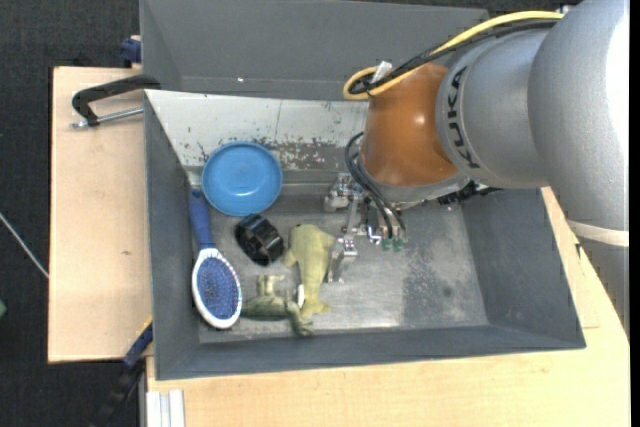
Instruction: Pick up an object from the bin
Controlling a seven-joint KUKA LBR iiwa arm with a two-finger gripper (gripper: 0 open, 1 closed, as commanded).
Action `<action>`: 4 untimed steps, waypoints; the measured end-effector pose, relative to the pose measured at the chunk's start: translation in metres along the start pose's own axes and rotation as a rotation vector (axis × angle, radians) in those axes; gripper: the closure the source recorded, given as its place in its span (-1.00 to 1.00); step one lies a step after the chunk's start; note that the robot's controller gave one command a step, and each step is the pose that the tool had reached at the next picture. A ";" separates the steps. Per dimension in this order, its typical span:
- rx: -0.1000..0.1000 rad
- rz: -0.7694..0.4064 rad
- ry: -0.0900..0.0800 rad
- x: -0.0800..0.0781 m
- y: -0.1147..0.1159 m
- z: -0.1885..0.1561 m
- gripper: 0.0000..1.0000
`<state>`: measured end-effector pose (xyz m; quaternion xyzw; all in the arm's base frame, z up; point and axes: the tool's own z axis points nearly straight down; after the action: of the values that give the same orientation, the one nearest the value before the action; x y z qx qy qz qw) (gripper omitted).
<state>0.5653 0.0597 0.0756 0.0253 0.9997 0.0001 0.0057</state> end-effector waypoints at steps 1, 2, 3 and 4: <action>-0.001 -0.063 0.003 0.017 0.042 0.000 -1.00; 0.014 -0.130 -0.001 0.034 0.093 -0.008 -1.00; 0.013 -0.375 -0.042 0.057 0.123 -0.006 -1.00; 0.018 -0.373 -0.014 0.065 0.121 -0.002 1.00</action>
Offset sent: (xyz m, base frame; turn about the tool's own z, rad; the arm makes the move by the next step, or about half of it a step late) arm -0.0175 0.0409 -0.0031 -0.0604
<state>0.5069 0.1834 0.0767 -0.1605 0.9869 -0.0101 0.0122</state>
